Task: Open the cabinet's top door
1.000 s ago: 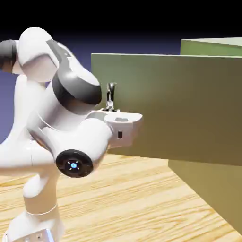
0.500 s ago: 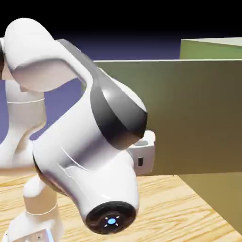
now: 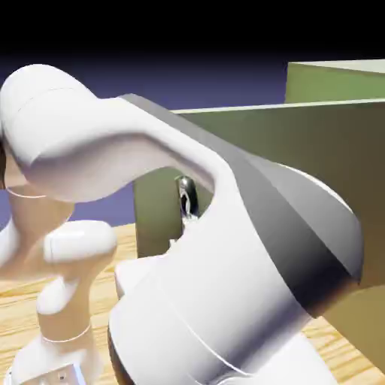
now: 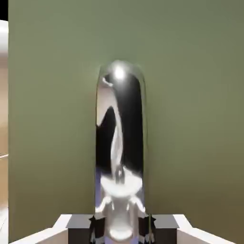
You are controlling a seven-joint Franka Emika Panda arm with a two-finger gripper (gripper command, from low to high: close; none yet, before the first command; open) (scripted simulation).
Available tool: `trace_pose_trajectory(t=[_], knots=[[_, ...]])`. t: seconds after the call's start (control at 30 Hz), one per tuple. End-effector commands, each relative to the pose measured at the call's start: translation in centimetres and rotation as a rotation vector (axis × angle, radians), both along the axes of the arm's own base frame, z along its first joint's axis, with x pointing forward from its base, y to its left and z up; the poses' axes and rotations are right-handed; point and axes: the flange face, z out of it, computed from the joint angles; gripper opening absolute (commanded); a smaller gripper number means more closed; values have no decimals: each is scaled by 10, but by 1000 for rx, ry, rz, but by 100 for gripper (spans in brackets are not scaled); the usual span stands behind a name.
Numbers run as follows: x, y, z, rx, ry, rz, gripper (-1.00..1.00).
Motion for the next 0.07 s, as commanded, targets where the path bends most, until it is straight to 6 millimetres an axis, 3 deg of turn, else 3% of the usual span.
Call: trace_pose_trajectory(t=[0.0,0.03], knots=[[1,-6,0,0,0,10,-100],[3,-12,0,0,0,21,-100]])
